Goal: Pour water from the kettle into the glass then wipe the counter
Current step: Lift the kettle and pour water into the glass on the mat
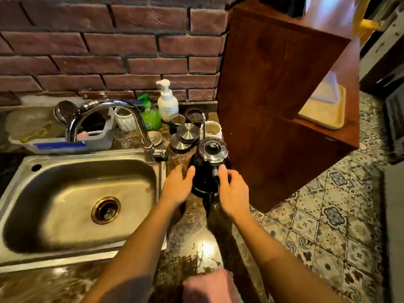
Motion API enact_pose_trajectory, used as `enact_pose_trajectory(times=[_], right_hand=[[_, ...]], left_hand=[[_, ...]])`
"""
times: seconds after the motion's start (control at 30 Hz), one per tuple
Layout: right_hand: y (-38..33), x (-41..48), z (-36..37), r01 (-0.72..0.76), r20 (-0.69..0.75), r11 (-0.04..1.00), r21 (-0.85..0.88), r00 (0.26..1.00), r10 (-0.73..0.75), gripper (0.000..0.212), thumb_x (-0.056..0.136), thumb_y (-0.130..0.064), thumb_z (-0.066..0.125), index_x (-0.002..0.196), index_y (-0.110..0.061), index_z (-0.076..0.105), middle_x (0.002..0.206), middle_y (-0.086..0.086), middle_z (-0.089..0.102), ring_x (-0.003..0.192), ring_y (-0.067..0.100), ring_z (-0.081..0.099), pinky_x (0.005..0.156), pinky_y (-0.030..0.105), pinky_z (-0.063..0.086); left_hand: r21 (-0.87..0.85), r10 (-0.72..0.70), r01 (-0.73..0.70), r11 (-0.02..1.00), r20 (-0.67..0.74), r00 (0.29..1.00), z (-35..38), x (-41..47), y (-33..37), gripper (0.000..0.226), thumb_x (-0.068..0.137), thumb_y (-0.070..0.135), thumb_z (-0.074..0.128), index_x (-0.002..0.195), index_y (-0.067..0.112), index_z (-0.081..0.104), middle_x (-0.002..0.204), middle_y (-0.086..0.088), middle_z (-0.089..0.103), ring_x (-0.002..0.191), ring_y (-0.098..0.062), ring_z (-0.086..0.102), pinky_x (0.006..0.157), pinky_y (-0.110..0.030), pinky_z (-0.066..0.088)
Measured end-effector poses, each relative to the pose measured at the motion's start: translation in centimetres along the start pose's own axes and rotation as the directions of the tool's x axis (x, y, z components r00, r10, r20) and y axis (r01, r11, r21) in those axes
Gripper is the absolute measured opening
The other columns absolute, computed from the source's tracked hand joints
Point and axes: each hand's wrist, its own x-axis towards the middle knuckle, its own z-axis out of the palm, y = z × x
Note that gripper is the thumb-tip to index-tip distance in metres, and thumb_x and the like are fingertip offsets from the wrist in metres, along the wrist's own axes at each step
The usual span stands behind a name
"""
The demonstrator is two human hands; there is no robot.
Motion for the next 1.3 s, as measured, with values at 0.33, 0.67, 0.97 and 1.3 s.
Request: enact_pose_trajectory(times=[0.33, 0.67, 0.97, 1.3], right_hand=[[0.5, 1.2, 3.3, -0.170, 0.039, 0.896, 0.410, 0.985, 0.169, 0.055, 0.101, -0.064, 0.043, 0.087, -0.017, 0.068, 0.073, 0.001, 0.076, 0.068, 0.008, 0.072, 0.073, 0.028, 0.055], [-0.1, 1.6, 3.7, -0.126, 0.050, 0.915, 0.384, 0.992, 0.115, 0.067, 0.097, -0.070, 0.041, 0.054, -0.018, 0.045, 0.051, 0.000, 0.044, 0.050, 0.017, 0.041, 0.057, 0.033, 0.032], [0.0, 2.1, 4.1, -0.121, 0.009, 0.920, 0.373, 0.992, 0.127, 0.069, 0.088, -0.076, 0.043, 0.046, -0.021, 0.036, 0.049, 0.002, 0.041, 0.049, 0.019, 0.039, 0.057, 0.037, 0.032], [-0.9, 2.4, 2.7, -0.044, 0.017, 0.952, 0.301, 0.999, 0.041, 0.069, 0.091, -0.071, 0.045, 0.048, -0.019, 0.033, 0.047, -0.001, 0.036, 0.047, 0.016, 0.033, 0.057, 0.037, 0.029]], left_hand=[[-0.691, -0.353, 0.356, 0.630, 0.153, 0.923, 3.3, 3.0, 1.3, 0.054, 0.095, 0.074, 0.045, 0.117, 0.031, 0.069, 0.117, -0.001, 0.076, 0.111, -0.022, 0.070, 0.090, -0.038, 0.059], [-0.820, -0.396, 0.413, 0.397, 0.253, 0.883, 4.2, 3.7, 0.3, 0.068, 0.097, 0.071, 0.045, 0.139, 0.020, 0.063, 0.125, -0.004, 0.073, 0.108, -0.017, 0.068, 0.089, -0.037, 0.058], [-0.840, -0.399, 0.414, 0.351, 0.266, 0.878, 3.5, 2.8, 1.6, 0.052, 0.098, 0.067, 0.048, 0.124, 0.024, 0.061, 0.108, 0.001, 0.072, 0.099, -0.015, 0.067, 0.078, -0.035, 0.057], [-0.873, -0.388, 0.403, 0.275, 0.283, 0.877, 3.2, 2.4, 1.7, 0.074, 0.098, 0.068, 0.047, 0.151, 0.017, 0.051, 0.124, -0.005, 0.065, 0.123, -0.026, 0.060, 0.106, -0.047, 0.050]])
